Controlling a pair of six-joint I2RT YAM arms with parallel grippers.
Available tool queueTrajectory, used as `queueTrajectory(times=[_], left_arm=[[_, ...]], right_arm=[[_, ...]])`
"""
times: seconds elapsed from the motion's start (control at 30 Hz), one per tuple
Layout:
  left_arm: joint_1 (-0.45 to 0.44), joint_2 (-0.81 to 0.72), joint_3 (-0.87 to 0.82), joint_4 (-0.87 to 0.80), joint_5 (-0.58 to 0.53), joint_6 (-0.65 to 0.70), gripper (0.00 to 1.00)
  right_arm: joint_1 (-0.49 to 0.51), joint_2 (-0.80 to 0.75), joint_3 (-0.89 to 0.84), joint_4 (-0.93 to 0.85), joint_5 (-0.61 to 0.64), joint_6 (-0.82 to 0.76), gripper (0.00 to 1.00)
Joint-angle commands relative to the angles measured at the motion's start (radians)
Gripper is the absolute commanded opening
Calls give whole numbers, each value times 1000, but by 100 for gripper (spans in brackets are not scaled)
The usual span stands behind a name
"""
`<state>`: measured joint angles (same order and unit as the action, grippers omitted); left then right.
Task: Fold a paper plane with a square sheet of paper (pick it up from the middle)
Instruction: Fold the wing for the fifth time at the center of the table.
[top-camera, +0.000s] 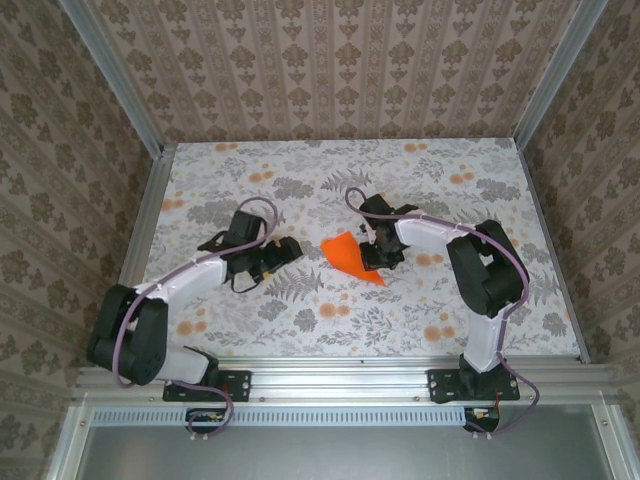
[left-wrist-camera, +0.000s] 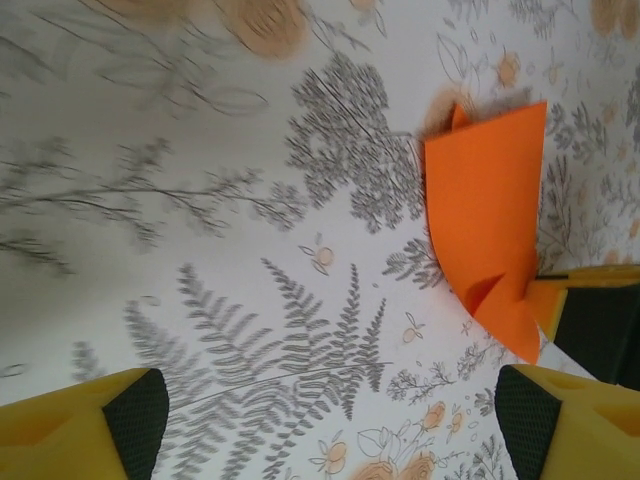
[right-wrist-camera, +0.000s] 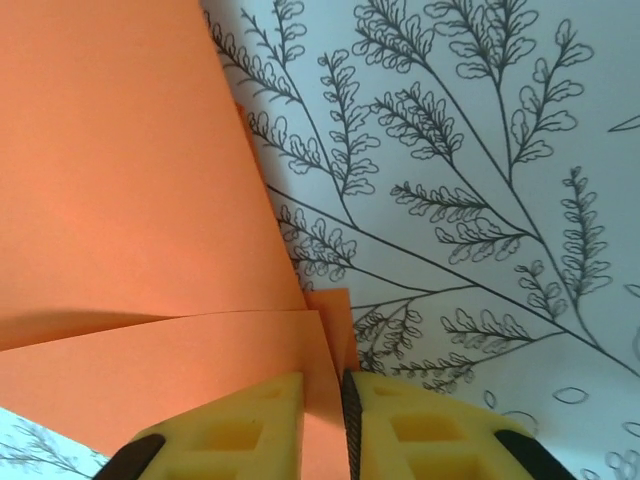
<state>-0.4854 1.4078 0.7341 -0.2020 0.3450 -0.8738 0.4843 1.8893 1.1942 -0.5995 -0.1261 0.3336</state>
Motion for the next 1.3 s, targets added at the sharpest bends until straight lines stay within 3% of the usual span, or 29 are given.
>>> queueTrajectory(times=[0.0,0.27,0.47,0.83,1.07,1.27], left_arm=[[-71,36,-26,149,14,-98,86],[-204,140,-33,342,-44,-144,73],[-240,232,-21,465,-34,-152,58],[-261,323,8,538,-63,-123,35],[-263,336,20,516,-102,-5,18],[-245,335,80,403,-99,213,8]], right_arm=[[7,8,-62,47,-112,133,17],[11,-61,-210,255,-258,409,16],[12,-45,-228,276,-262,479,16],[18,-50,-285,403,-326,586,17],[8,-114,-305,488,-383,570,24],[-19,-209,-309,433,-294,443,28]])
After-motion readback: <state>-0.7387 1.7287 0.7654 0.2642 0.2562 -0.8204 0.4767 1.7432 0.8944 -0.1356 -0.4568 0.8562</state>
